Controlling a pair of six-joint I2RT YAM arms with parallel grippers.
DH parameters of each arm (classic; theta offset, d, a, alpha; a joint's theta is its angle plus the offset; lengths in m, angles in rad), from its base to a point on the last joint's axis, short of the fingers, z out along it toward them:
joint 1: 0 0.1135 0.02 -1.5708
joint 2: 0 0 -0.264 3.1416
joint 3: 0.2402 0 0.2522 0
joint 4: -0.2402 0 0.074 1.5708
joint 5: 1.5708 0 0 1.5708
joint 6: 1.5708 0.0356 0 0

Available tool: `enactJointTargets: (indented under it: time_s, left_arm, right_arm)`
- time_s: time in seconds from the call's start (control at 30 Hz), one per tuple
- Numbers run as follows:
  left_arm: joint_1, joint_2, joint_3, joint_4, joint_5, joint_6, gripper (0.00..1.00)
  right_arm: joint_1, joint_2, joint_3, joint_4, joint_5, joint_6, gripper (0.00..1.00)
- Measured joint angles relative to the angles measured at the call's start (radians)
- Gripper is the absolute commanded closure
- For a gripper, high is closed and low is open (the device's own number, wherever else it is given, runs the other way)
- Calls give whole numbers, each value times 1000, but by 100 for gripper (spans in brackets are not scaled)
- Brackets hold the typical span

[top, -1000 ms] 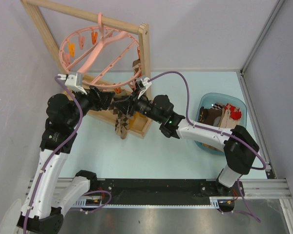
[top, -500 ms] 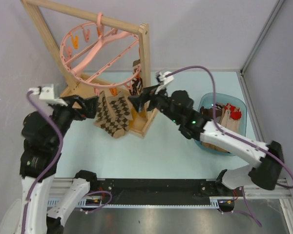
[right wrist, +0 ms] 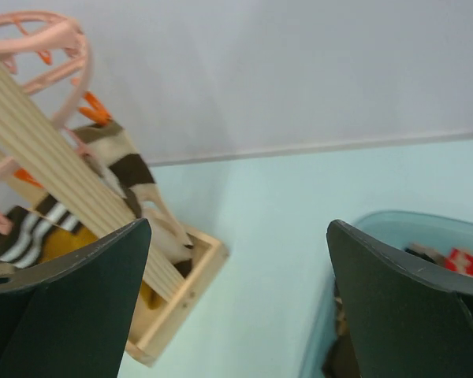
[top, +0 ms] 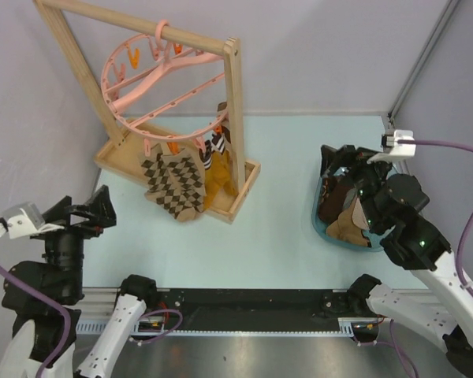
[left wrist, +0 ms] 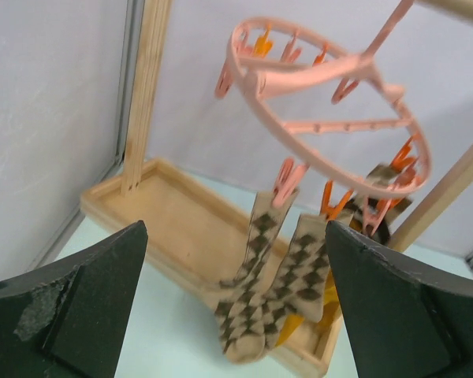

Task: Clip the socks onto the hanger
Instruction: Reset both arms

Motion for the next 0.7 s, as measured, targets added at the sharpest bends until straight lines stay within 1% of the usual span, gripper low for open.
enactJointTargets:
  time_s: [0.17, 0.37, 0.5, 0.7]
  left_arm:
    - [-14, -87, -97, -47, -4, 13, 0]
    - [-15, -245, -145, 6, 32, 75, 0]
    - [-15, -278, -161, 56, 40, 99, 0]
    - [-15, -283, -200, 66, 41, 106, 0]
  right_arm:
    - [-34, -101, -82, -90, 61, 0, 0]
    - [-47, -208, -156, -145, 132, -6, 0]
    - [-52, -256, -182, -146, 166, -18, 0]
    - [-56, -281, -200, -148, 189, -29, 0]
